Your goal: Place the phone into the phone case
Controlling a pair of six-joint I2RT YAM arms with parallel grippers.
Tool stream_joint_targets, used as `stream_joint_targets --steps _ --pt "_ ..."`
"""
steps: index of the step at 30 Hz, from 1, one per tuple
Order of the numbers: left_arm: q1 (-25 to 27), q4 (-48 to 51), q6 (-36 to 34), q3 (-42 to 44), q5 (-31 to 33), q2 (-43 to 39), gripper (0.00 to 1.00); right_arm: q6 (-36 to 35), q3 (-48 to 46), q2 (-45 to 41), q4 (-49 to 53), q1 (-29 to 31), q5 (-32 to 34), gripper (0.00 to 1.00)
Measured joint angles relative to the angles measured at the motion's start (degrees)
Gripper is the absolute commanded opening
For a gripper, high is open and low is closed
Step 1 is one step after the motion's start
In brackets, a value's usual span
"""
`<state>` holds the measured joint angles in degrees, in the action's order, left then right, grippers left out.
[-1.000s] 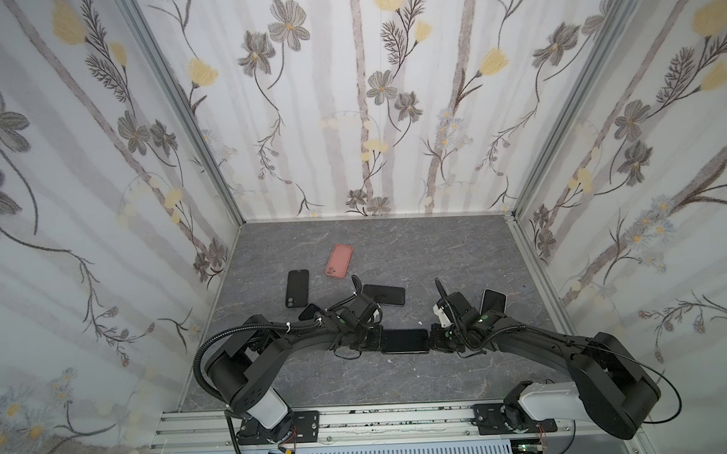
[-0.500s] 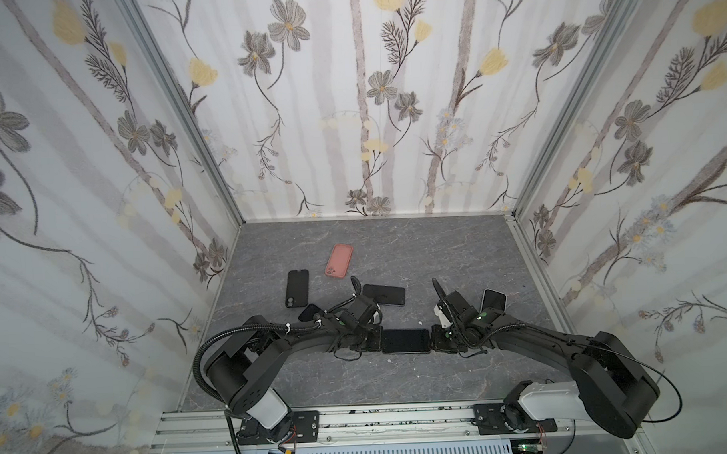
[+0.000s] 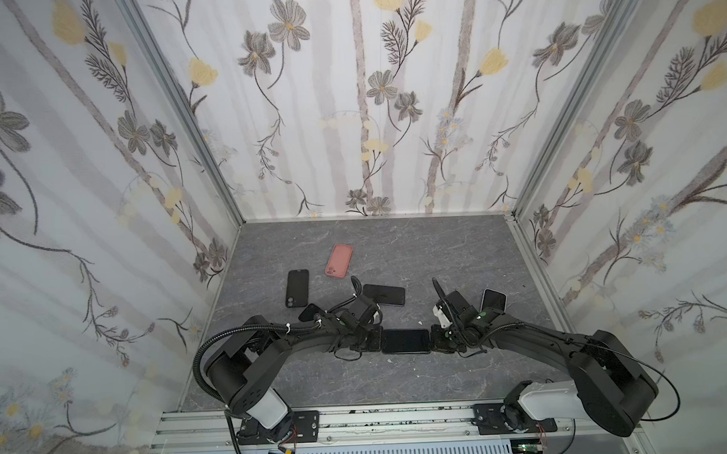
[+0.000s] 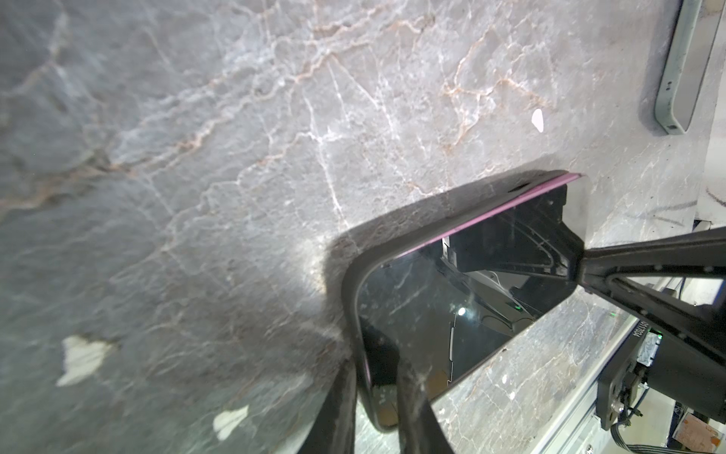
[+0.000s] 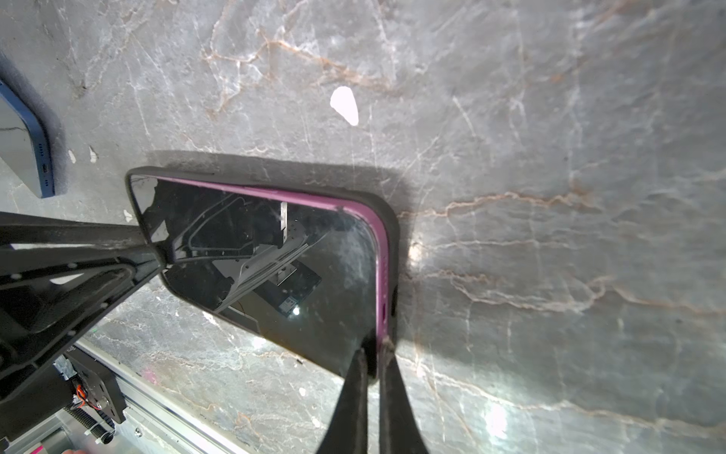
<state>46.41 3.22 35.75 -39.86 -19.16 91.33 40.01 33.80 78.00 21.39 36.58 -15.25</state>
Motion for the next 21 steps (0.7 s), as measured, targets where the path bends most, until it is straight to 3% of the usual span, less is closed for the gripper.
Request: stream_joint_targets --steps 10,14,19,21 --pt "-0.02 0.37 0.02 -0.2 0.28 -0.11 0.21 -1.49 1.97 3.28 1.73 2.49 3.98 0.03" --pt "0.0 1.75 0.02 -0.52 0.9 -0.61 0.21 -1.51 5.22 5.33 4.79 4.37 6.67 0.07" --pt "-0.07 5.7 -0.22 -2.16 3.67 -2.38 0.23 -2.01 11.02 5.95 10.01 5.79 8.79 0.25" --pt "-0.15 6.29 -0.26 -3.23 4.57 -3.39 0.24 -2.19 13.79 4.0 11.28 5.84 10.05 0.27"
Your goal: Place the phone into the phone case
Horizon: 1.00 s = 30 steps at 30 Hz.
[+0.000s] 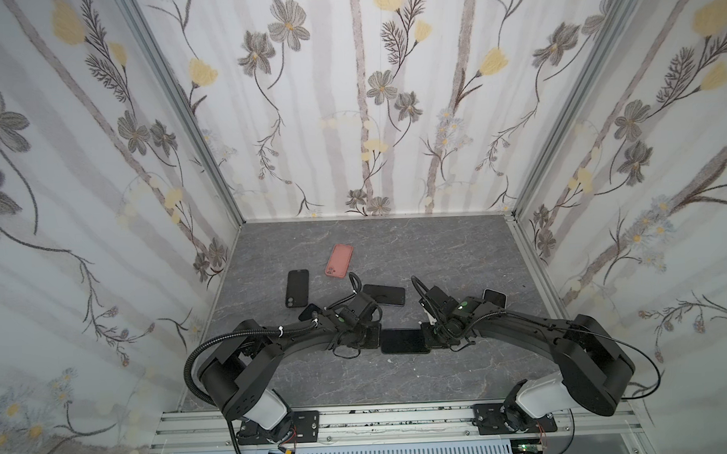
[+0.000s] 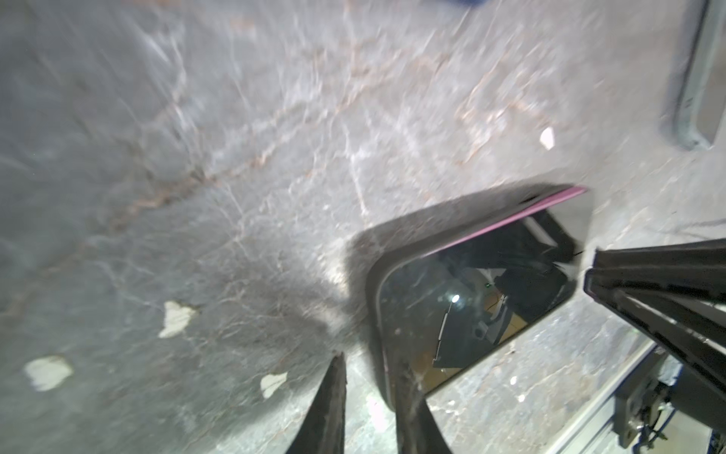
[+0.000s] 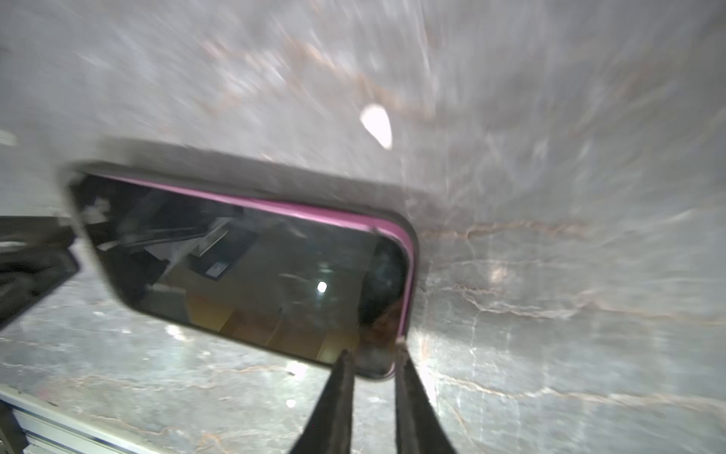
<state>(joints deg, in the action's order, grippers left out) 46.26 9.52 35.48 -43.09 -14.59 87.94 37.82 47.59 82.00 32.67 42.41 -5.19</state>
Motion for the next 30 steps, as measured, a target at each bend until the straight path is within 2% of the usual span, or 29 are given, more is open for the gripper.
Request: stream_joint_targets --steps 5,13,30 --pt "-0.79 0.11 -0.17 -1.42 1.51 -0.83 0.26 -1.16 3.1 -1.57 -0.46 -1.2 1.38 0.24" --pt "-1.36 0.07 -0.15 -2.54 1.84 1.55 0.27 -3.45 2.93 3.21 -0.96 -3.02 1.46 0.13" --pt "-1.36 -0.74 0.46 -3.52 -0.02 4.61 0.27 -4.94 1.25 6.86 -2.91 -4.61 1.44 0.11"
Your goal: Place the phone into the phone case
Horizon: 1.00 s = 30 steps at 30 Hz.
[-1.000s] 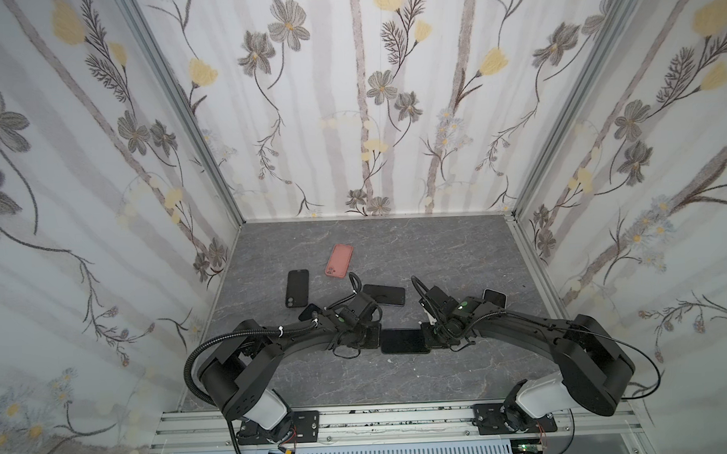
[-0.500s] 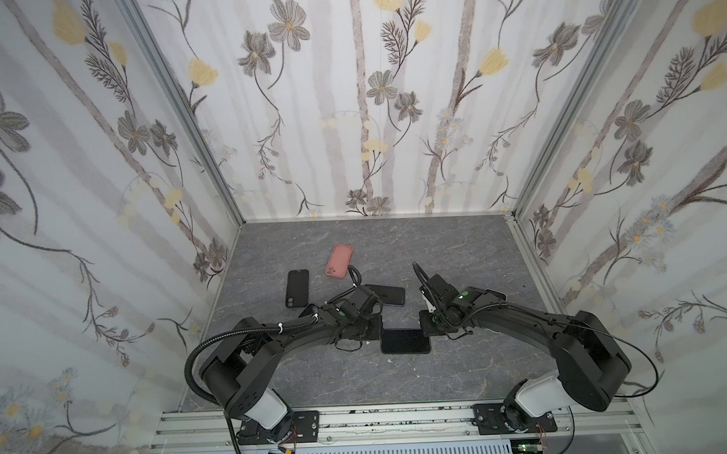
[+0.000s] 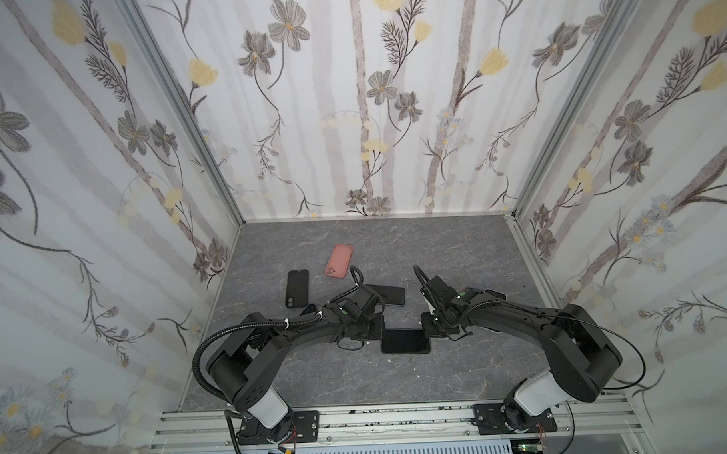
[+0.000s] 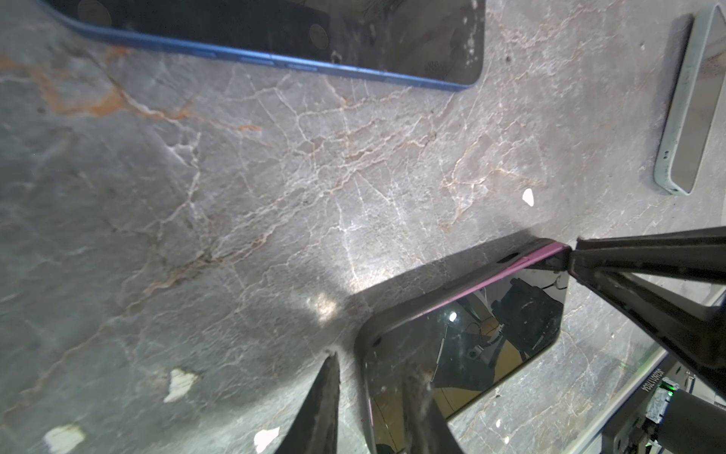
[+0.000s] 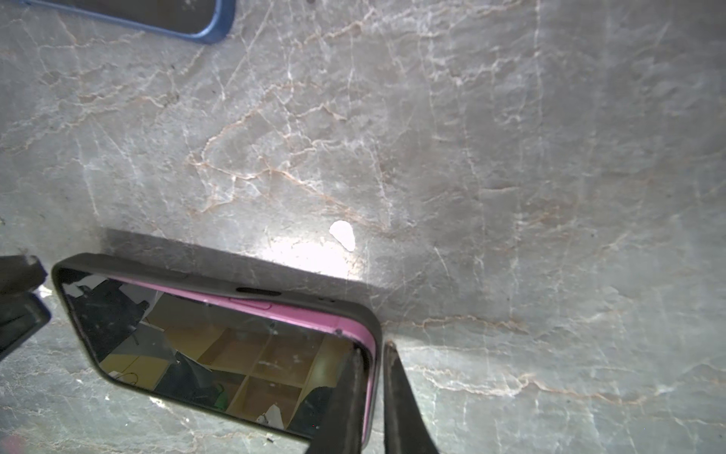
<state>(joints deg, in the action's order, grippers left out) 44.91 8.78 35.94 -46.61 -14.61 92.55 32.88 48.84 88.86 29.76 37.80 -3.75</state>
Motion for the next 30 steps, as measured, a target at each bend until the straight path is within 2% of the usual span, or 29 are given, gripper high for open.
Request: stream_joint_targets --steps 5,20,26,30 --pt "0.0 -0.04 -0.02 0.04 -0.66 1.01 0.25 -0.28 -0.37 0.48 -0.83 -0.17 -0.74 0.04" --pt "0.0 -1.77 -0.02 1.18 -1.97 1.68 0.24 -0.63 -1.84 2.78 -2.95 -0.44 -1.05 0.04" --pt "0.0 -1.73 -0.02 1.05 -1.92 1.68 0.24 -1.05 -0.98 3.13 -2.1 -0.44 -1.01 0.05" --pt "-0.07 -0.81 -0.2 -0.09 -1.01 1.16 0.24 -2.01 1.33 3.5 0.15 -0.24 -0.76 0.11"
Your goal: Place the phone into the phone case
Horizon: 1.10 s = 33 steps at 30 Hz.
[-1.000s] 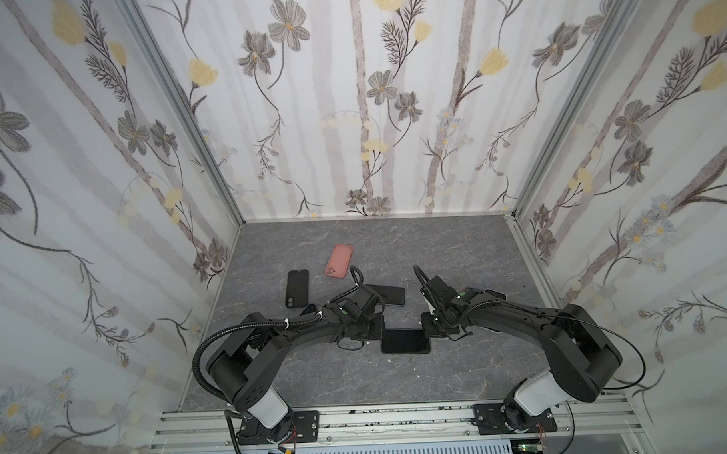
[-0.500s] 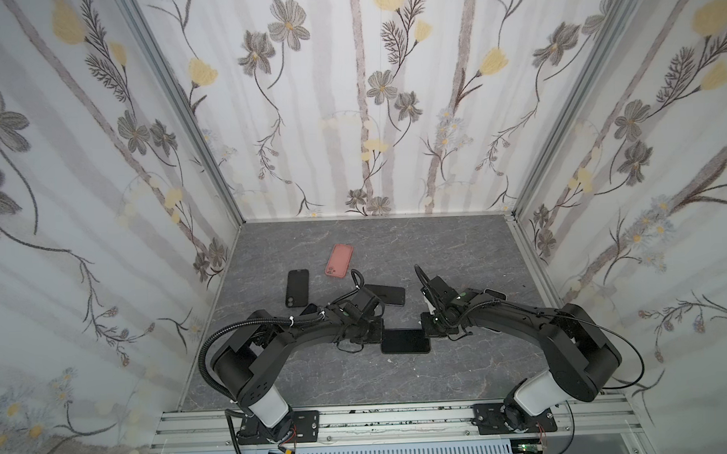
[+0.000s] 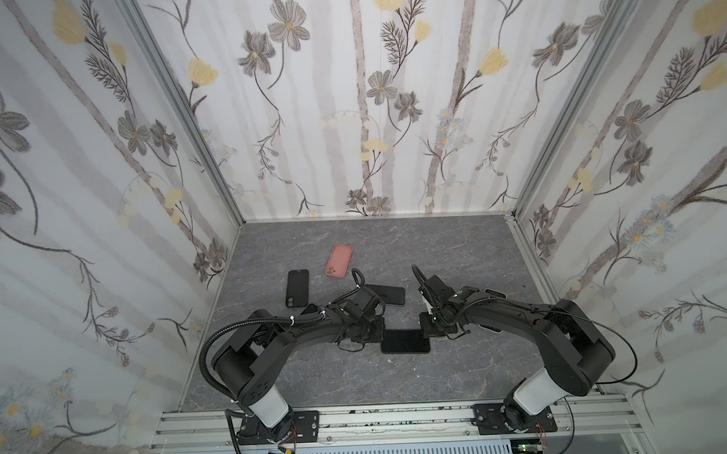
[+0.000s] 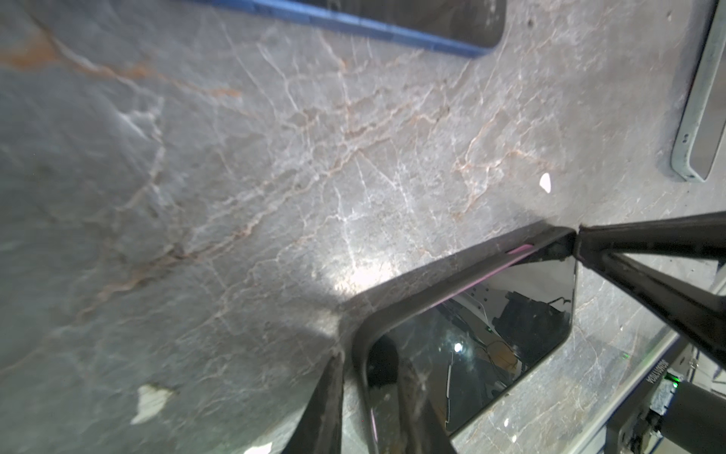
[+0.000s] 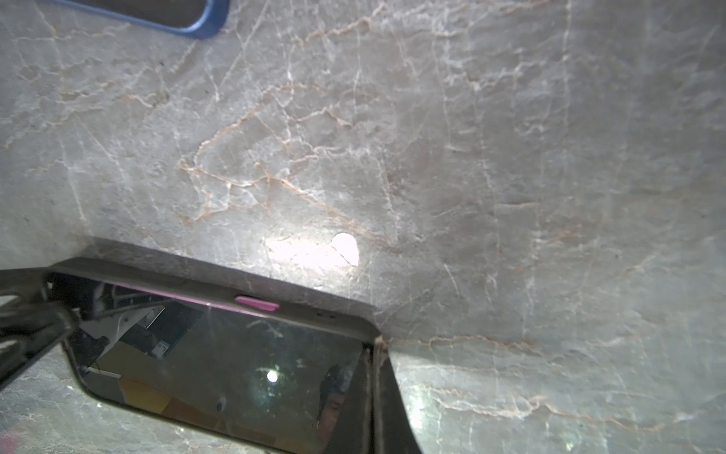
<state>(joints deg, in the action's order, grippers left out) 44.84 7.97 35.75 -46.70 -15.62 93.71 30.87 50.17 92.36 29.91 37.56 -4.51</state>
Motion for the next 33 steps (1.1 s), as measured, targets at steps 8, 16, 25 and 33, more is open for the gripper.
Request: stream_joint_targets --steps 8,16,25,33 --pt "-0.92 0.31 -3.89 -2.69 4.04 -8.72 0.3 -8.81 7.93 -9.84 1.2 1.44 0.33 0.25" --pt "-2.86 -2.6 -11.13 2.75 11.19 -26.4 0.48 -24.57 9.84 -18.4 -3.61 1.79 -1.46 0.53" --pt "-3.02 -6.34 -23.91 10.43 16.0 -44.39 0.75 -51.78 6.51 -21.2 -4.0 4.24 -7.21 0.87" --pt "-2.97 -11.8 -41.09 22.73 12.52 -58.8 0.97 -65.35 2.21 -18.25 -3.82 6.25 -7.13 0.98"
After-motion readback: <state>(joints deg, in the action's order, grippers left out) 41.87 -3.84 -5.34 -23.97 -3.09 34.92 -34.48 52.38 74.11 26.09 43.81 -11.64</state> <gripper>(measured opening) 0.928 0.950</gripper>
